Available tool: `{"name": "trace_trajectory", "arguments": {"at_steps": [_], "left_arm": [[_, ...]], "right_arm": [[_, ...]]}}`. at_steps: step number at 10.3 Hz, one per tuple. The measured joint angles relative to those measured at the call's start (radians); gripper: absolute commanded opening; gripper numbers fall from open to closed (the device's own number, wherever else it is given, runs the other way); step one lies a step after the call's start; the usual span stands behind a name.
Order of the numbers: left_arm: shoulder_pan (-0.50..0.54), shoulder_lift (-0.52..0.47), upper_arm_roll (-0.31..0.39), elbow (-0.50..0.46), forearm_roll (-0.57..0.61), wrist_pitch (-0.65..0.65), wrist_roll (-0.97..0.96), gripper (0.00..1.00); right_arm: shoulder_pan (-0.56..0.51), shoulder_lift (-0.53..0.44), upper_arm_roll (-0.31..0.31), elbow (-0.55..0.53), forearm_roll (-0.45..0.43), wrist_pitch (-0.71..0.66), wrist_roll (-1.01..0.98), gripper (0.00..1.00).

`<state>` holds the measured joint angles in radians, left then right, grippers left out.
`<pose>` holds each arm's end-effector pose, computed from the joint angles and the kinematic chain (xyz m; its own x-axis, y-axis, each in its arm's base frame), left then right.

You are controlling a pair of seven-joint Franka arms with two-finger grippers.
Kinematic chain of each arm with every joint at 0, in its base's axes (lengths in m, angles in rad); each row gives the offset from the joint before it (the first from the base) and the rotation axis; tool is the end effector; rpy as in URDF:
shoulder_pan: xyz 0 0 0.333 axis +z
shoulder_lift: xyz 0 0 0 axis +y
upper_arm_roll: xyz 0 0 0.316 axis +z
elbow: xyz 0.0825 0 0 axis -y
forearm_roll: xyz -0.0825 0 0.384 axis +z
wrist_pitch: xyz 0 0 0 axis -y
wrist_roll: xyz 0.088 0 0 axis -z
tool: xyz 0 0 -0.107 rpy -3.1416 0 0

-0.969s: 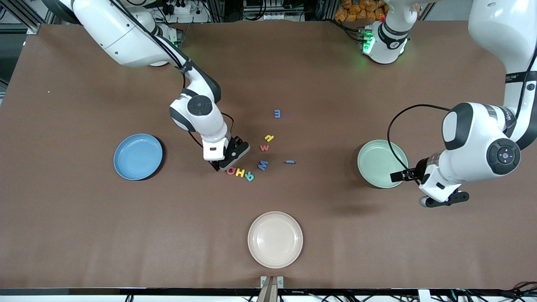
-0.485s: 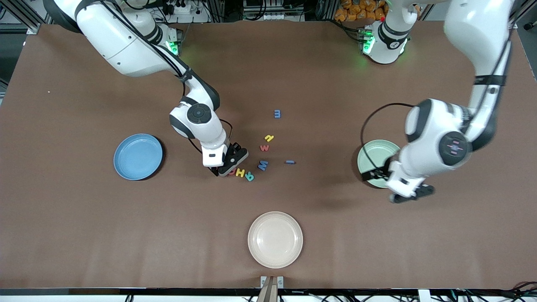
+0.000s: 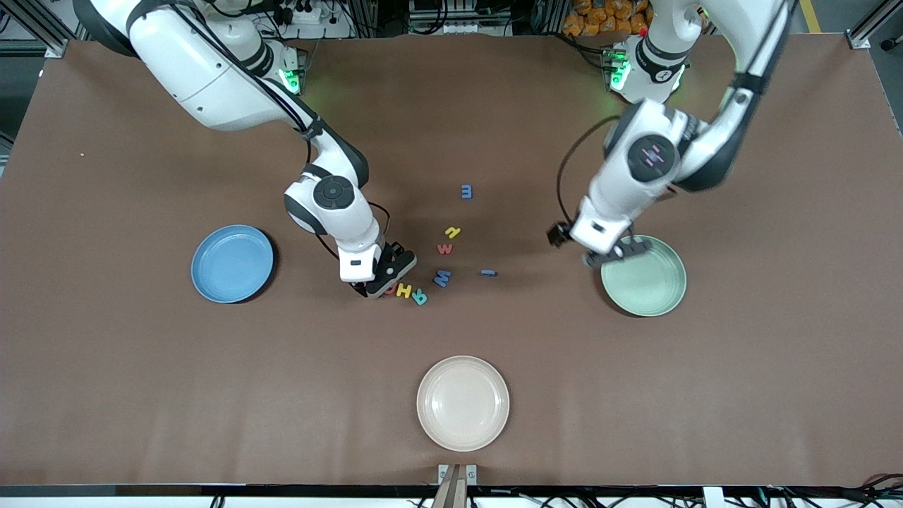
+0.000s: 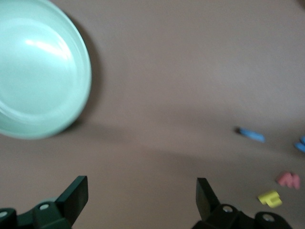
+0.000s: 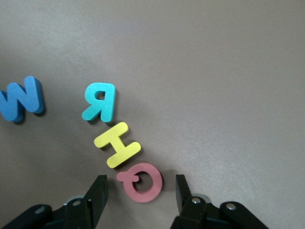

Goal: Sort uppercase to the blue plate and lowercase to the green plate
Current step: 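Grasp the pink Q with the right gripper while the left gripper approaches letters, then lift the Q with the right gripper while the left gripper grasps blue E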

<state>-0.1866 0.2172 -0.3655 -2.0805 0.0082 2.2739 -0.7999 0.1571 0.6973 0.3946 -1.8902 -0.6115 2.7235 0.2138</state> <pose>0.4927 -0.2983 0.3292 0.9676 0.2458 -0.0574 0.2483 -0.9677 0.0426 0.5452 0.3433 0.1768 0.6988 0.6784 0.2269 0.6848 -0.7261 0.0621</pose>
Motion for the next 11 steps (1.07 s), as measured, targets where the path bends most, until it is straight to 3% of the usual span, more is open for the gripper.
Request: {"name": "trace_trajectory", "arguments": {"at_steps": [2, 7, 11], "left_arm": [[-0.049, -0.008, -0.061, -0.017, 0.0, 0.005, -0.117, 1.0], [-0.177, 0.08, -0.063, -0.025, 0.145, 0.113, -0.367, 1.0], [-0.262, 0.21, -0.063, 0.066, 0.263, 0.131, -0.533, 1.0]], "right_arm": [[0.0, 0.013, -0.007, 0.0, -0.014, 0.02, 0.0, 0.62], [0.001, 0.015, -0.008, 0.002, -0.016, 0.035, 0.005, 0.44], [0.001, 0.014, -0.009, 0.009, -0.017, 0.036, 0.006, 0.32]]}}
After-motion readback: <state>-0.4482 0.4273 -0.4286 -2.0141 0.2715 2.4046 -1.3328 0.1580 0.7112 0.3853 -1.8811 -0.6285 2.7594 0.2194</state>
